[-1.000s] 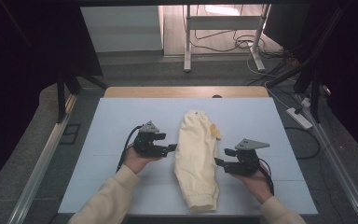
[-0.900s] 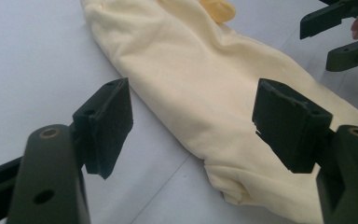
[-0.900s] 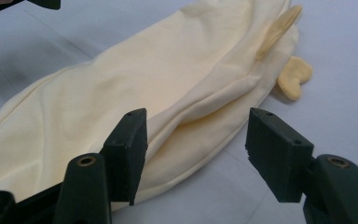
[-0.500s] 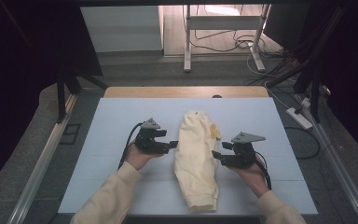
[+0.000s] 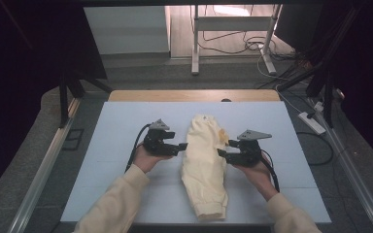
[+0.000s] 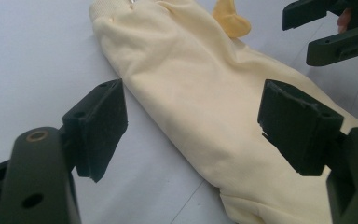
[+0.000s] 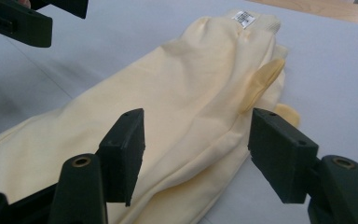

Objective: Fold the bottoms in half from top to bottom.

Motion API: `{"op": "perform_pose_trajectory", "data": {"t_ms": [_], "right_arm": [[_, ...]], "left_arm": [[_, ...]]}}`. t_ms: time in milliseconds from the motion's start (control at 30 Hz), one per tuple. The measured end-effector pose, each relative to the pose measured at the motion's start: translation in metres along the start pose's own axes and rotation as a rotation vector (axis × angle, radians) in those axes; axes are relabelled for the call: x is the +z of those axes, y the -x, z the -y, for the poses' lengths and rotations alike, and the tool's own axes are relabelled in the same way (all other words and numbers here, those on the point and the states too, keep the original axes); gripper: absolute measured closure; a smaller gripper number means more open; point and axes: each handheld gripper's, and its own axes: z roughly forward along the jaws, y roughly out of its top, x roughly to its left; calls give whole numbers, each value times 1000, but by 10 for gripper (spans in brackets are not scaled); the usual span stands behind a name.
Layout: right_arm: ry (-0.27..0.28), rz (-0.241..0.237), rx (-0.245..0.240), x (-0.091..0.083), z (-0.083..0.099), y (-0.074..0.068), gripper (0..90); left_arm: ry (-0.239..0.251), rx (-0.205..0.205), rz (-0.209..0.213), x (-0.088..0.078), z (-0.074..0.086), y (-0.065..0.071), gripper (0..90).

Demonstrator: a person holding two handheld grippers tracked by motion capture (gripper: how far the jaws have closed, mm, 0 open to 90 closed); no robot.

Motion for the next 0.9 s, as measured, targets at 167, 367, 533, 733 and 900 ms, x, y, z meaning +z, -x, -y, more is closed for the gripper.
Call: {"op": "perform_pose_trajectory", "data": {"t_ms": [167,367,533,733,900], "right_arm": [[2,13,14,4,-4,4,353],[-1,40,35,14,-8,10,338],[-16,56,44,24,-12,17,335],[-24,69,51,30,-15,25,332],[-32,75,43,33,-18,29,333]], "left_arm": [[-4,-14,-4,5,-1,-3,234],[-8,-11,-9,13,-6,-4,234],[-9,-21,-18,16,-10,-10,234],[-5,-24,-14,24,-19,-17,233],[-18,-20,-13,29,-21,-23,233]]}}
